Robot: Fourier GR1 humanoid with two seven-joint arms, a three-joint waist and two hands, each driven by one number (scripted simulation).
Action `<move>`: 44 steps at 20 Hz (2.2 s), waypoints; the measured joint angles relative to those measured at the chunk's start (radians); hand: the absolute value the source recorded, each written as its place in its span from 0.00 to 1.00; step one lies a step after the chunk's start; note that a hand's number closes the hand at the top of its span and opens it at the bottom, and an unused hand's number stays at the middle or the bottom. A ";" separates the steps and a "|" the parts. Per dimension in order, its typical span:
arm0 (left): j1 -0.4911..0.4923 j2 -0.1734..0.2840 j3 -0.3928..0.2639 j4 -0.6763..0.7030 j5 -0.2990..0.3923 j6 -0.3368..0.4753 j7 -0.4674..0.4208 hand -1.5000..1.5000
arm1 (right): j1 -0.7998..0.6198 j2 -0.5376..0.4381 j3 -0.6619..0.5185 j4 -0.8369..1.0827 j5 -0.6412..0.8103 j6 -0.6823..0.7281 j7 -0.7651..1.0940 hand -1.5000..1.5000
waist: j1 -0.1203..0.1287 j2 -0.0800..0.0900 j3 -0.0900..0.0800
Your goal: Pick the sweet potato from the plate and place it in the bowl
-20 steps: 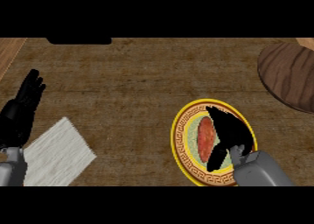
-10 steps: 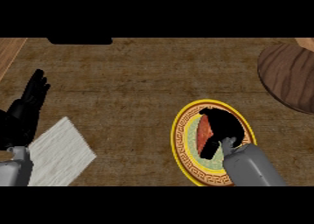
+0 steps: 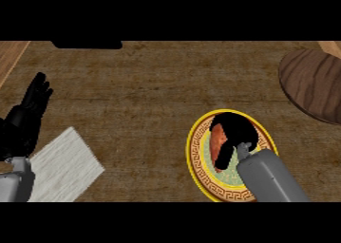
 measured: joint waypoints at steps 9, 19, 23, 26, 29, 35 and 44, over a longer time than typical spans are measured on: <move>-0.026 -0.012 -0.010 0.018 -0.004 -0.016 -0.010 0.50 | -0.246 -0.036 -0.224 0.317 0.033 -0.143 0.054 1.00 | 0.038 0.028 0.008; -0.039 -0.019 -0.014 0.028 -0.006 -0.024 -0.015 0.50 | -0.559 -0.124 -0.304 0.665 0.188 -0.371 0.142 1.00 | 0.049 0.031 0.011; -0.028 -0.030 -0.017 0.036 -0.018 -0.011 -0.025 0.50 | -0.656 -0.152 -0.269 0.667 0.287 -0.454 0.235 1.00 | 0.035 0.024 0.010; -0.028 -0.028 -0.011 0.036 -0.019 -0.008 -0.014 0.50 | -0.715 -0.181 -0.257 0.649 0.348 -0.519 0.286 1.00 | 0.026 0.020 0.010; -0.029 -0.021 0.005 0.042 -0.013 -0.009 -0.015 0.50 | -0.753 -0.198 -0.267 0.630 0.379 -0.555 0.316 1.00 | 0.016 0.017 0.010; -0.016 -0.019 0.012 0.026 -0.017 -0.012 -0.006 0.50 | -0.751 -0.272 -0.315 0.586 0.392 -0.571 0.321 1.00 | 0.003 0.014 0.010; -0.018 -0.031 0.005 0.001 -0.029 -0.010 0.012 0.50 | -0.676 -0.385 -0.464 0.659 0.289 -0.703 0.115 1.00 | 0.010 0.019 0.011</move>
